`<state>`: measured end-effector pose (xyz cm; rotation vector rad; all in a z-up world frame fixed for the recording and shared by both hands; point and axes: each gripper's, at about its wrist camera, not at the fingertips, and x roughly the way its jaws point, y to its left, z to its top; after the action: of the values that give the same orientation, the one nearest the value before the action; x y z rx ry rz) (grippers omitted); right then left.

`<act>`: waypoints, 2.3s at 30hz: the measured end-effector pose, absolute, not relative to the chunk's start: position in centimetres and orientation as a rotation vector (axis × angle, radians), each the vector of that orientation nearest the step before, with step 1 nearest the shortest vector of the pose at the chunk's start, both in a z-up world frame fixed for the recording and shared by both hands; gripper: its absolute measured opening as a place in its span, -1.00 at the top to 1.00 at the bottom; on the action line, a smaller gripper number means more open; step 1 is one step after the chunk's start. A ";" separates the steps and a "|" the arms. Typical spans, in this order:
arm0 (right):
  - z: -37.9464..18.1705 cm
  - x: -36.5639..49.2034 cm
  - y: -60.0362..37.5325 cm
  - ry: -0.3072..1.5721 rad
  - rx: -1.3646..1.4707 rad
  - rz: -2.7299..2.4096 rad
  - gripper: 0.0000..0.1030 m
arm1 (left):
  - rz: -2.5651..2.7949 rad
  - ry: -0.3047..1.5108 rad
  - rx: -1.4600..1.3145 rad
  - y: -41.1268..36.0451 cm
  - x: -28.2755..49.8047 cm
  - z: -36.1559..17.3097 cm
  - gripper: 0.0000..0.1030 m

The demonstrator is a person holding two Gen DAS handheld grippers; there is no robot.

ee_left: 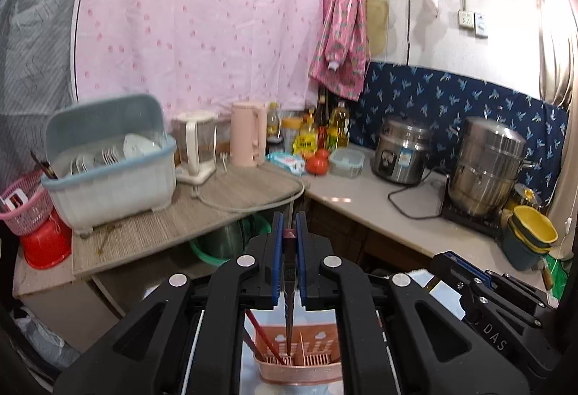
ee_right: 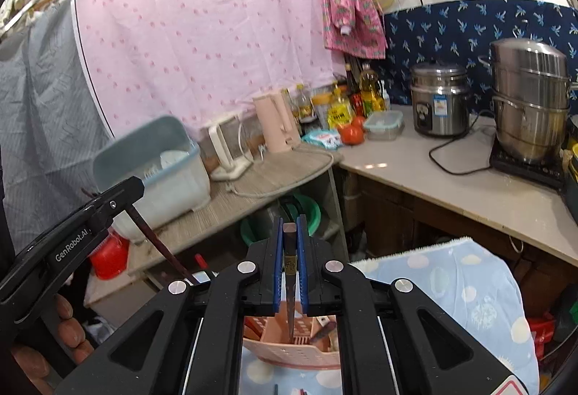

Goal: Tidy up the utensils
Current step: 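Open the left tool over the basket while the right tool releases its chopstick inside, then move both tools back down over the green chopsticks on the cloth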

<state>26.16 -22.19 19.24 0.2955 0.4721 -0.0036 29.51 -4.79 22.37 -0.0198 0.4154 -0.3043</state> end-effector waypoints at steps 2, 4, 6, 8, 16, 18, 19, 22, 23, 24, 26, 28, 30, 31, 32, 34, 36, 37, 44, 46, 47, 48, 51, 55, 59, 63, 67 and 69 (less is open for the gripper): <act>18.0 26.4 -22.1 0.498 0.296 -0.007 0.86 | -0.301 0.447 -0.019 -4.9 29.9 20.9 0.87; 17.0 26.5 -22.0 0.518 0.291 -0.011 0.86 | -0.300 0.472 -0.018 -5.0 30.2 19.8 0.87; 16.3 26.5 -22.0 0.534 0.287 -0.016 0.86 | -0.301 0.490 -0.020 -5.1 30.3 19.0 0.87; 15.8 26.4 -21.8 0.545 0.271 -0.024 0.86 | -0.302 0.499 -0.020 -5.1 30.3 18.4 0.87; 15.7 24.5 -22.1 0.538 0.271 -0.047 0.65 | -0.269 0.495 -0.038 -4.3 28.9 18.4 0.31; 15.8 23.8 -22.1 0.532 0.267 -0.050 0.63 | -0.268 0.499 -0.034 -4.1 28.4 18.3 0.31; 15.8 23.5 -22.0 0.530 0.260 -0.051 0.63 | -0.265 0.501 -0.032 -4.1 28.2 18.3 0.31; 15.7 22.5 -21.9 0.533 0.255 -0.048 0.62 | -0.262 0.513 -0.030 -3.8 27.5 18.0 0.31; 15.6 22.2 -21.8 0.535 0.255 -0.047 0.62 | -0.261 0.514 -0.031 -3.7 27.2 17.9 0.31; 15.5 21.8 -21.8 0.536 0.254 -0.046 0.62 | -0.261 0.517 -0.031 -3.6 26.8 17.8 0.31; 15.2 21.1 -21.7 0.545 0.254 -0.041 0.62 | -0.265 0.523 -0.030 -3.4 26.2 17.6 0.31; 14.9 20.3 -21.6 0.553 0.254 -0.037 0.62 | -0.265 0.528 -0.028 -3.3 25.6 17.4 0.31; 14.5 19.5 -21.4 0.562 0.251 -0.033 0.62 | -0.268 0.537 -0.031 -3.2 24.9 17.1 0.31; 14.3 19.2 -21.3 0.568 0.251 -0.031 0.62 | -0.268 0.540 -0.032 -3.1 24.6 16.8 0.31; 14.0 18.8 -21.3 0.573 0.250 -0.029 0.62 | -0.267 0.545 -0.031 -3.0 24.2 16.6 0.31; 13.4 18.0 -21.1 0.584 0.251 -0.029 0.62 | -0.267 0.556 -0.025 -3.0 23.6 16.2 0.31; 12.7 17.2 -21.0 0.598 0.253 -0.029 0.62 | -0.267 0.564 -0.023 -3.0 22.9 15.7 0.31; 12.4 16.9 -20.9 0.603 0.252 -0.029 0.62 | -0.268 0.569 -0.023 -3.0 22.6 15.4 0.31; 10.4 14.4 -20.4 0.641 0.236 -0.031 0.62 | -0.267 0.615 -0.026 -2.7 20.3 13.1 0.31; 9.8 13.8 -20.3 0.657 0.235 -0.028 0.62 | -0.270 0.635 -0.031 -2.6 19.7 12.3 0.31; 9.4 13.5 -20.3 0.666 0.234 -0.028 0.62 | -0.269 0.643 -0.031 -2.6 19.4 11.9 0.31; 9.0 13.1 -20.2 0.675 0.233 -0.028 0.62 | -0.268 0.653 -0.029 -2.6 19.1 11.4 0.31; 7.7 12.2 -19.9 0.706 0.231 -0.023 0.62 | -0.265 0.682 -0.020 -2.6 18.2 10.0 0.31; 6.2 11.1 -19.7 0.740 0.228 -0.015 0.62 | -0.263 0.719 -0.013 -2.5 17.2 8.5 0.31; 4.8 10.0 -19.3 0.772 0.224 -0.008 0.62 | -0.261 0.749 -0.004 -2.5 16.3 7.0 0.31; 3.6 9.2 -19.3 0.800 0.227 -0.008 0.62 | -0.260 0.782 -0.002 -2.4 15.4 5.6 0.31; 2.4 8.6 -19.4 0.830 0.231 -0.009 0.62 | -0.261 0.813 0.001 -2.5 14.6 4.2 0.31; 1.6 8.3 -19.4 0.846 0.230 -0.009 0.62 | -0.261 0.827 0.006 -2.6 14.3 3.6 0.31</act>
<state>8.34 -19.43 1.63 0.2296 0.8461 -0.0095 14.28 -2.64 3.59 0.0065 0.8271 -0.2612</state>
